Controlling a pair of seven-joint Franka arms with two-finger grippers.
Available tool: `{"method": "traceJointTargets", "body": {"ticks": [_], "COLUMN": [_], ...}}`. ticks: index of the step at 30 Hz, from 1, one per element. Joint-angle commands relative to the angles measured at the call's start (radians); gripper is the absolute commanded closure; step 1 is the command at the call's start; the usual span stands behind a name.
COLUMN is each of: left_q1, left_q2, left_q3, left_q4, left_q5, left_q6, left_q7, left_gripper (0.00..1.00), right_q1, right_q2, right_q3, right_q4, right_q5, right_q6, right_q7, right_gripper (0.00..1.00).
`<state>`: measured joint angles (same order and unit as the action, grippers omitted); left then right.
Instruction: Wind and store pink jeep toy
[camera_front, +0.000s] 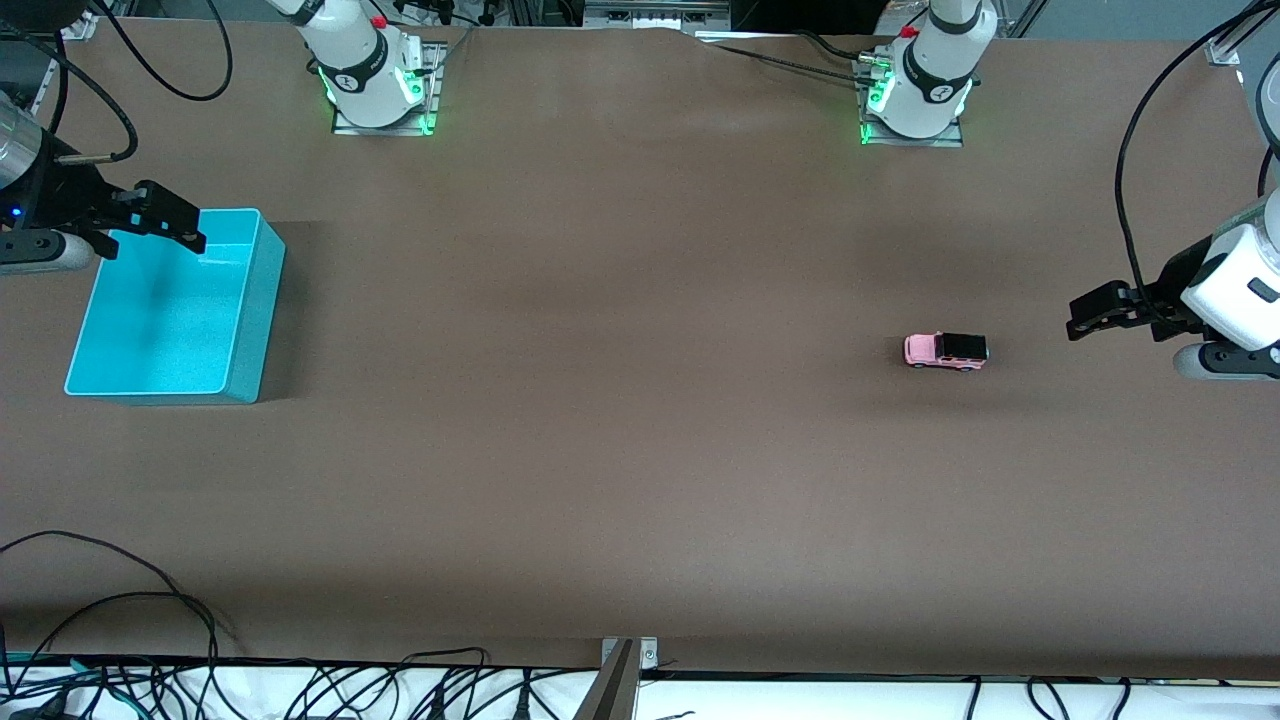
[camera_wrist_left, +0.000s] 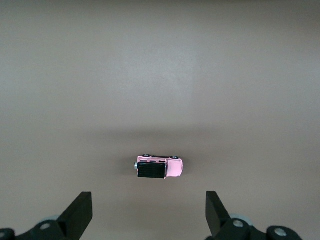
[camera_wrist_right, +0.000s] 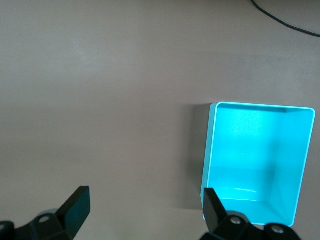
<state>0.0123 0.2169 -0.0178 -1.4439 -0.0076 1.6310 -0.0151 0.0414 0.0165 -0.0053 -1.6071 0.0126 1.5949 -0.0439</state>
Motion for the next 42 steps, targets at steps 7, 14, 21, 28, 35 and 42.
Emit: {"method": "traceJointTargets", "body": {"ticks": [7, 14, 21, 28, 35, 42], "left_q1": [-0.005, -0.003, -0.003, -0.002, -0.002, -0.002], "left_q2": [-0.017, -0.017, -0.016, 0.002, 0.030, 0.041], "left_q3": [-0.002, -0.002, -0.002, -0.001, -0.002, -0.002], "left_q4": [-0.019, -0.019, -0.021, -0.023, -0.024, -0.082], "left_q5": [0.031, 0.031, 0.031, 0.031, 0.031, 0.031], "left_q6": [-0.005, -0.005, -0.007, -0.034, -0.036, -0.033], "left_q7": [-0.035, -0.035, -0.051, -0.253, -0.555, -0.810], "left_gripper": [0.00, 0.00, 0.00, 0.00, 0.00, 0.00], "right_q1": [0.000, -0.003, -0.011, -0.009, -0.006, -0.008], "right_q2": [-0.009, -0.009, -0.007, -0.007, -0.007, -0.007], "right_q3": [-0.001, -0.002, -0.019, -0.024, -0.022, -0.022], "right_q4": [-0.005, -0.005, -0.005, -0.004, -0.004, -0.004], "right_q5": [-0.003, -0.002, 0.035, 0.037, 0.033, 0.035], "right_q6": [-0.015, -0.010, -0.003, -0.003, -0.003, -0.006], "right_q7": [0.001, 0.004, 0.004, 0.004, 0.001, 0.002], "right_gripper": [0.00, 0.00, 0.00, 0.00, 0.00, 0.00]}}
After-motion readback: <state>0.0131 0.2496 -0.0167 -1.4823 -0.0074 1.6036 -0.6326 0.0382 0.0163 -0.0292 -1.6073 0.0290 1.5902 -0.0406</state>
